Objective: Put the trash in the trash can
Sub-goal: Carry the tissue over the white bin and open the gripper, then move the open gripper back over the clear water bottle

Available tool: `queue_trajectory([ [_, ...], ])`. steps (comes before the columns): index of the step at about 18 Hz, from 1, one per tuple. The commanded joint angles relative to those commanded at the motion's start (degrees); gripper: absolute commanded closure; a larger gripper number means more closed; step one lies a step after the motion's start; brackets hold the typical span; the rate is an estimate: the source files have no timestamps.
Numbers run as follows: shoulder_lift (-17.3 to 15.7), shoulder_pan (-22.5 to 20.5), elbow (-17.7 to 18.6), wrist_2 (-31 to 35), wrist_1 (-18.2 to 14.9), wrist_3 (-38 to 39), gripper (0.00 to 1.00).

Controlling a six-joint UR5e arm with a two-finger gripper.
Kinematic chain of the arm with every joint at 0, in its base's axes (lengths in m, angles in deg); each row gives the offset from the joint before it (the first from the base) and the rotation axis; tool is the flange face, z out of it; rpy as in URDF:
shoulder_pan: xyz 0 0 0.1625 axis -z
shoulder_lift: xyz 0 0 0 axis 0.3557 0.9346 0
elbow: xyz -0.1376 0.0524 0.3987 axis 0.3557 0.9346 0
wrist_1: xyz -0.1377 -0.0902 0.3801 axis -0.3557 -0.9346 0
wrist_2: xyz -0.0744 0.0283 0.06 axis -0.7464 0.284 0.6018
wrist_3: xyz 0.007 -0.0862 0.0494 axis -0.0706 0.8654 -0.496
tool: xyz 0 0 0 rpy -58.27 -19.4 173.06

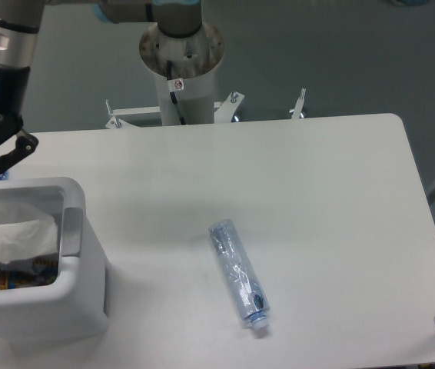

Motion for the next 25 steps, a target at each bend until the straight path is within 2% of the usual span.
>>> queue_trajectory([
  [2, -0.17, 0.0, -0.09, -0.09, 0.0, 0.09, 0.28],
  [6, -0.27, -1.05, -0.35, 0.08, 0.0, -0.09, 0.22],
  [10, -0.18, -10.17, 0.35, 0.17, 0.0, -0.44, 0.15],
  [12, 2.88, -17.37, -0.78, 0.08, 0.0, -2.28, 0.06],
  [16, 6.76, -23.98, -1.76, 0.17, 0.0, -2.73, 0.0],
  [21, 10.1, -28.29, -1.58, 1.39, -0.26, -4.3, 0.0],
  [25, 14.05, -29.88, -1.76, 5.61, -0.44, -8.07, 0.0],
])
